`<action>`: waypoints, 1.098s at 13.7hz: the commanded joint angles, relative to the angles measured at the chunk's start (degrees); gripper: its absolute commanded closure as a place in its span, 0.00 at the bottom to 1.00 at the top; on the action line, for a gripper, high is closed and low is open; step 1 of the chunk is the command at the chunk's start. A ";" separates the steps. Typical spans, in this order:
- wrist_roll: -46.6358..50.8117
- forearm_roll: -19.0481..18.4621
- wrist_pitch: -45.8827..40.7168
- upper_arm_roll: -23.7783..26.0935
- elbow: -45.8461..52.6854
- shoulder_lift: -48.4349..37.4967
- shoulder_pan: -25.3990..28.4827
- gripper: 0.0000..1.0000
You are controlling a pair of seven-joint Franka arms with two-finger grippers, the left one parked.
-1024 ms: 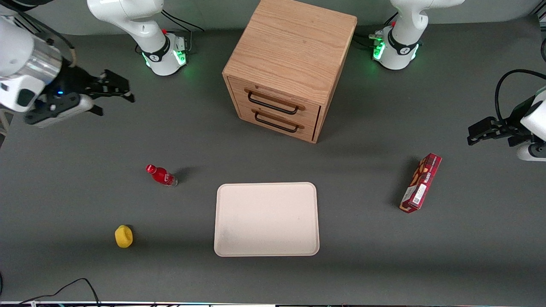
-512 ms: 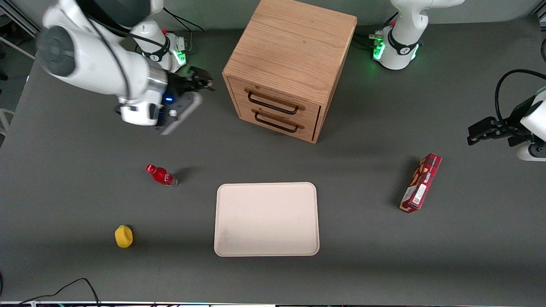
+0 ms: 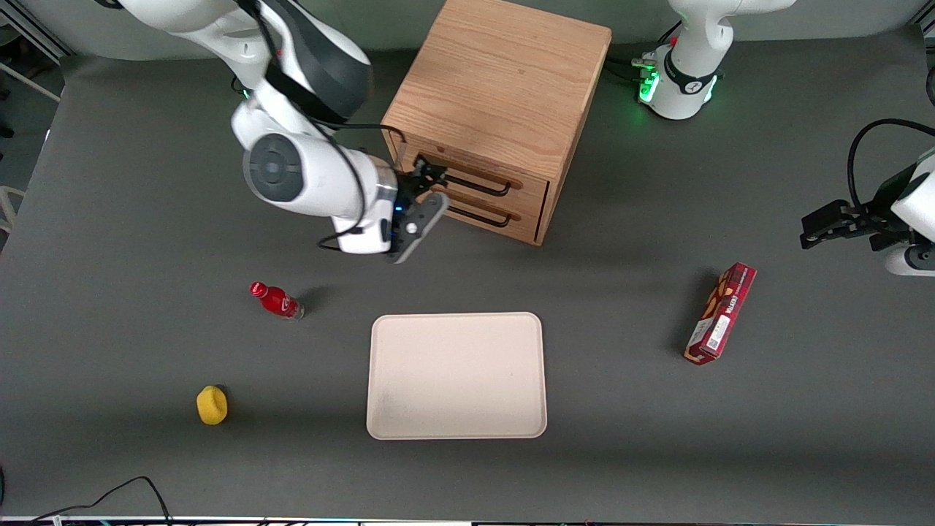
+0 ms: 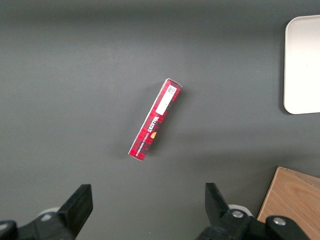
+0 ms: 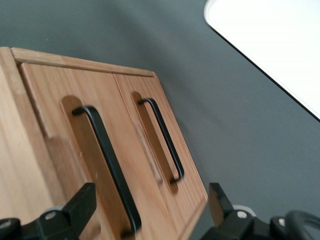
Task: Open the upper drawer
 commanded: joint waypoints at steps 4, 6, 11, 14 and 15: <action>-0.54 -1.81 4.90 2.03 -1.73 3.65 1.81 0.00; -0.54 -1.81 4.99 2.12 -2.35 3.65 1.90 0.00; -0.54 -1.81 7.27 3.17 -5.25 3.65 1.81 0.00; -0.63 -2.42 8.16 3.17 -5.61 4.34 1.64 0.00; -0.63 -4.08 8.16 3.17 -5.35 5.13 1.46 0.00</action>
